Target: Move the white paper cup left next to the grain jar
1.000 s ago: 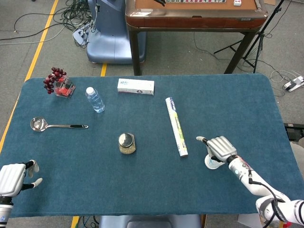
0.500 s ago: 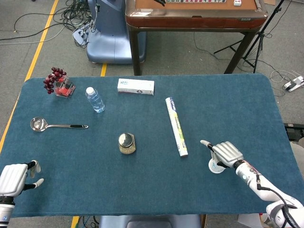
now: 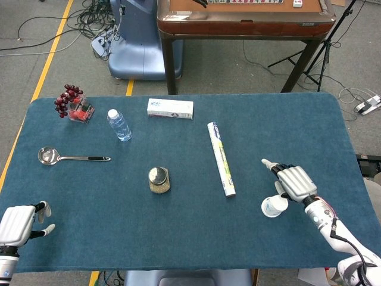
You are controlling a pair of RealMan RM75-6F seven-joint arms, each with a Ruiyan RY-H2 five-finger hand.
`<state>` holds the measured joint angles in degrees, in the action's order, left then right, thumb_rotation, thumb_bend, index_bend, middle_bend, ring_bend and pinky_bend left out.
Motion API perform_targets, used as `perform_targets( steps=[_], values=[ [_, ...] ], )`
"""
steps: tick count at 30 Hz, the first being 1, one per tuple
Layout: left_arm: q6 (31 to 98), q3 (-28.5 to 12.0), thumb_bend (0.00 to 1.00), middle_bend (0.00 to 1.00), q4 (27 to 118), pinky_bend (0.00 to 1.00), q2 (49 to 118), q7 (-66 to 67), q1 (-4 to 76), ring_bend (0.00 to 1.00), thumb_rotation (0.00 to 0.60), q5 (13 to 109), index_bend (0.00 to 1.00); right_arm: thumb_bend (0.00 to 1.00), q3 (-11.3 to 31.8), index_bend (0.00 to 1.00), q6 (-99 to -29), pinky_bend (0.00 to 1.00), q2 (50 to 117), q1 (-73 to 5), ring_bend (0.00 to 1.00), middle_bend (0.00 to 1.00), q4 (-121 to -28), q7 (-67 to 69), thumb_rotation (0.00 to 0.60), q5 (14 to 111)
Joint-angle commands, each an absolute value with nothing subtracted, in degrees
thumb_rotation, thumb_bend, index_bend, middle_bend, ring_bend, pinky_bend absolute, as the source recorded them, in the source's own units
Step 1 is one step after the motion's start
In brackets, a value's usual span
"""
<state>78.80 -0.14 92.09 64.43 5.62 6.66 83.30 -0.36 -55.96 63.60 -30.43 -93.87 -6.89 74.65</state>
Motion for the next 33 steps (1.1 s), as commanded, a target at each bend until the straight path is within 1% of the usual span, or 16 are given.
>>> perform_targets(
  steps=[1, 4, 6, 9, 11, 14, 18, 19, 24, 33],
  values=[
    [78.78, -0.15, 0.09, 0.67, 92.08, 0.83, 64.44, 5.62, 6.67, 0.65, 0.6, 83.28, 0.58, 0.48, 0.14, 0.0, -57.93, 0.37, 63.46, -28.95, 0.17, 0.14, -93.36, -7.72, 0.6, 75.2],
    [78.66, -0.17, 0.09, 0.67, 92.04, 0.83, 64.47, 5.63, 6.71, 0.65, 0.6, 83.15, 0.58, 0.39, -0.93, 0.0, -58.9, 0.36, 61.67, -27.57, 0.12, 0.11, -93.91, -9.87, 0.6, 75.25],
    [78.6, -0.16, 0.09, 0.67, 92.02, 0.83, 64.49, 5.64, 6.74, 0.65, 0.6, 83.12, 0.58, 0.34, -1.74, 0.0, -59.36, 0.33, 60.66, -26.59, 0.09, 0.09, -94.72, -12.12, 0.6, 74.75],
    [78.65, -0.14, 0.09, 0.67, 92.03, 0.83, 64.51, 5.68, 6.75, 0.65, 0.6, 83.2, 0.58, 0.27, -2.52, 0.0, -61.08, 0.27, 60.44, -24.91, 0.06, 0.06, -95.12, -15.51, 0.6, 73.93],
    [78.65, -0.11, 0.09, 0.67, 92.06, 0.83, 64.52, 5.69, 6.77, 0.65, 0.6, 83.27, 0.58, 0.24, -2.94, 0.0, -62.51, 0.26, 60.92, -23.8, 0.05, 0.05, -94.77, -17.25, 0.6, 73.95],
    [78.51, -0.03, 0.09, 0.67, 92.08, 0.83, 64.59, 5.79, 6.84, 0.65, 0.6, 83.37, 0.58, 0.17, -3.25, 0.0, -65.06, 0.25, 62.41, -22.0, 0.03, 0.04, -93.29, -19.05, 0.6, 74.49],
    [78.43, 0.04, 0.09, 0.67, 92.08, 0.83, 64.7, 5.95, 6.91, 0.65, 0.6, 83.46, 0.58, 0.01, -2.66, 0.0, -68.45, 0.22, 65.75, -20.5, 0.01, 0.01, -89.0, -20.03, 0.6, 76.12],
    [78.4, 0.05, 0.09, 0.67, 92.09, 0.83, 64.71, 5.96, 6.91, 0.65, 0.6, 83.45, 0.58, 0.0, -2.54, 0.0, -69.0, 0.21, 66.64, -20.28, 0.0, 0.01, -87.81, -20.09, 0.6, 76.58],
    [78.26, 0.0, 0.09, 0.67, 92.02, 0.83, 64.74, 6.0, 6.95, 0.65, 0.6, 83.19, 0.58, 0.0, -2.14, 0.0, -71.1, 0.16, 71.46, -19.63, 0.0, 0.0, -81.62, -18.99, 0.6, 79.75],
    [78.43, 0.0, 0.09, 0.67, 92.38, 0.83, 64.39, 5.81, 6.84, 0.65, 0.6, 83.11, 0.58, 0.0, -1.94, 0.0, -70.66, 0.15, 76.58, -19.74, 0.0, 0.0, -76.0, -17.01, 0.6, 82.81]
  ],
)
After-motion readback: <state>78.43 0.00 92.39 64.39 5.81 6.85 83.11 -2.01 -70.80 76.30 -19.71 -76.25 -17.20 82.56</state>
